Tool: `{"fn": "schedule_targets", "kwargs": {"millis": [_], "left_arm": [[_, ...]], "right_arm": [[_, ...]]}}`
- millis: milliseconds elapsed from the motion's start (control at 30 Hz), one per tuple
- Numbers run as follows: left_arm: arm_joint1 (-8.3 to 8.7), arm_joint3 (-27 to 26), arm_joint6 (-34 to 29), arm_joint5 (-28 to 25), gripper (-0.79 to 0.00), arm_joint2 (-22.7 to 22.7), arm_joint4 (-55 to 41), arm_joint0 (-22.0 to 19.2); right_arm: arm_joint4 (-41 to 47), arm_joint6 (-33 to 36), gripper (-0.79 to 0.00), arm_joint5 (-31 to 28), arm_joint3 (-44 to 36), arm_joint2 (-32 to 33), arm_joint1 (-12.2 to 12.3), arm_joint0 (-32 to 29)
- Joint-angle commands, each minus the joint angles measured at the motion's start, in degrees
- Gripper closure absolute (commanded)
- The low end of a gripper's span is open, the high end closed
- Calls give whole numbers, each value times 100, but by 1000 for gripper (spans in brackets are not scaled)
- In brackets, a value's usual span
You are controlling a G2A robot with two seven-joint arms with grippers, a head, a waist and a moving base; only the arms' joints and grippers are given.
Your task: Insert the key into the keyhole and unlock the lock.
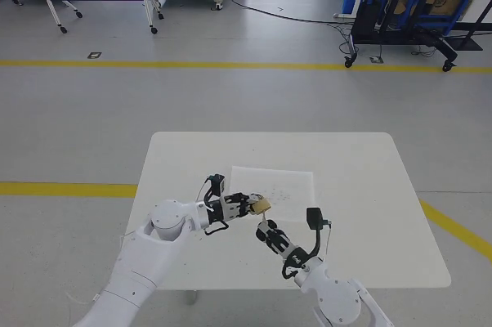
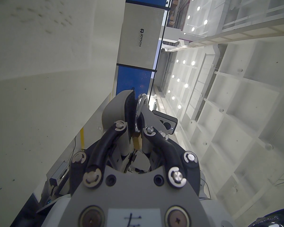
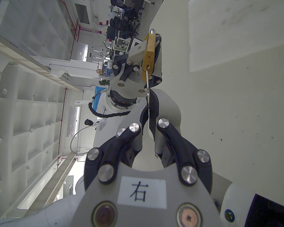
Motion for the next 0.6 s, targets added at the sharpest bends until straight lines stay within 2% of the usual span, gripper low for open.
{"fn": "schedule_targets", "kwargs": {"millis": [0,567], "left_arm": [[3,-12,-9,-5,0,9,13,5],[41,81,-290,-267,0,-3,40,-35]], "right_arm": [[-1,-2,0,-8,-4,8,4,-5],[216,666,0,-316,-129,176,98,-146]]}}
